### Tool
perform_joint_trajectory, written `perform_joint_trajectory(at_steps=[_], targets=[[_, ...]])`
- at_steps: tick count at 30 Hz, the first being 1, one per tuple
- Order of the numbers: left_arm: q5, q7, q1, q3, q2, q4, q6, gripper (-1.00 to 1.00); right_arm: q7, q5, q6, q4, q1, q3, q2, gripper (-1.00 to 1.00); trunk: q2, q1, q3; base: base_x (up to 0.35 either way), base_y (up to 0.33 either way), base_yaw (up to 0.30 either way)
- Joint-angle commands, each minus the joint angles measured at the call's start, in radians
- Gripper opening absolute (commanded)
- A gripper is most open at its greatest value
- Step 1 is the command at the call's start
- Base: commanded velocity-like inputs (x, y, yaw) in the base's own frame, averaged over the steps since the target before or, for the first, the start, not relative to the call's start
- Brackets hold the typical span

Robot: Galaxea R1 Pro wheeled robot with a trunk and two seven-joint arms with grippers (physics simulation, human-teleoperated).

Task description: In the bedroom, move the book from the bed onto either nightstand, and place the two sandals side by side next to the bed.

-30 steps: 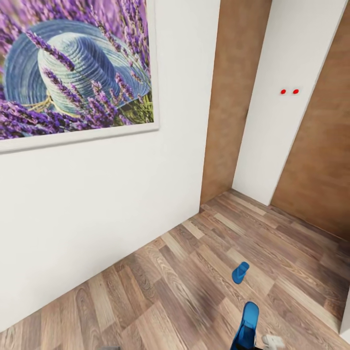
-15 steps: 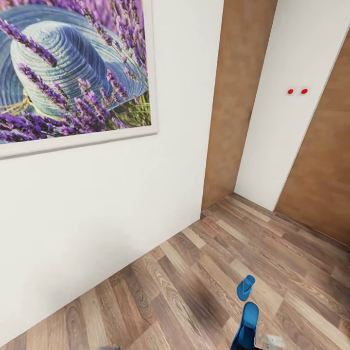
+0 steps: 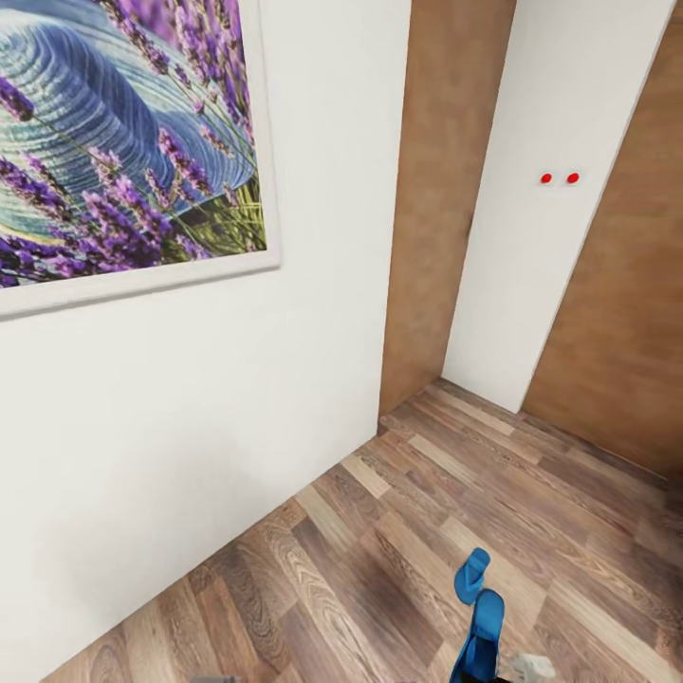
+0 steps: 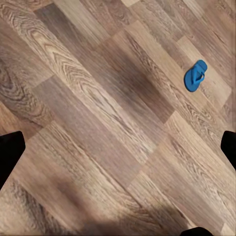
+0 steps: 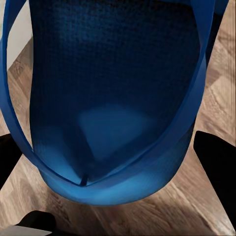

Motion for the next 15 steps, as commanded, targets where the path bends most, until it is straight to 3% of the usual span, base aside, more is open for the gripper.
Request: perform_joint_trajectory(at_steps=[1,15], targets=[[-0.001,-0.008,-0.001,0.007,-0.001,0.0,-0.001,1.0,0.004,-0.008,-0.007,0.005,-0.002,0.008,0.0,-1.0,-0.001,0.0,-0.001,0.014,0.0,-0.28],[-0.001,-0.008,-0.001,0.007,-0.001,0.001,-0.001,1.0,0.004,-0.008,-0.007,0.005,-0.002,0.008,0.001,-1.0,-0.001,0.0,-0.001,0.001,0.0,-0.283]])
